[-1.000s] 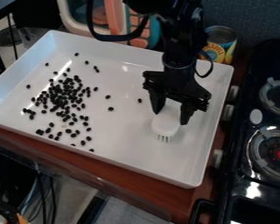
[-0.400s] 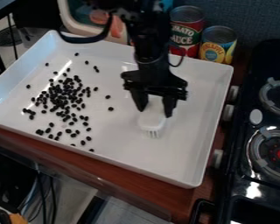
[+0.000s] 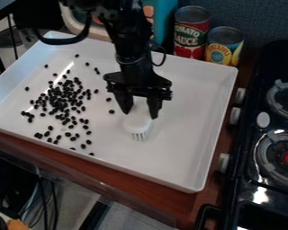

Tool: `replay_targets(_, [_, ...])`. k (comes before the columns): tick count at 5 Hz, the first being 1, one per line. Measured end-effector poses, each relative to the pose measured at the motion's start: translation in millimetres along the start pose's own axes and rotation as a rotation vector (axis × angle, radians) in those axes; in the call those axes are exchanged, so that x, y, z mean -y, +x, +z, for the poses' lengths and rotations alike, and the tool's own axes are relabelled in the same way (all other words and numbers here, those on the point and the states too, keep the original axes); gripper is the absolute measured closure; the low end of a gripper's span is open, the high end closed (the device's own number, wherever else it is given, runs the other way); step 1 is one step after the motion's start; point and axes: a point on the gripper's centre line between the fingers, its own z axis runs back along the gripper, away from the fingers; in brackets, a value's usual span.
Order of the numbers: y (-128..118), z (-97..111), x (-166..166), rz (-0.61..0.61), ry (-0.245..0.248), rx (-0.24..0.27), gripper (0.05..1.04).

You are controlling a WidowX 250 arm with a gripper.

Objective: Sweep into pile

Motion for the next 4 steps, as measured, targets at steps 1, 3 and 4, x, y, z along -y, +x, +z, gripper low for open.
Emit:
replay_targets(1, [1, 1, -12, 0.026, 0.003, 0.004, 0.376])
replay_targets(3, [16, 1, -42, 0.098, 0.018, 0.014, 0.376])
replay_targets(4, [17, 2, -59, 0.129, 0.040, 0.016, 0.376])
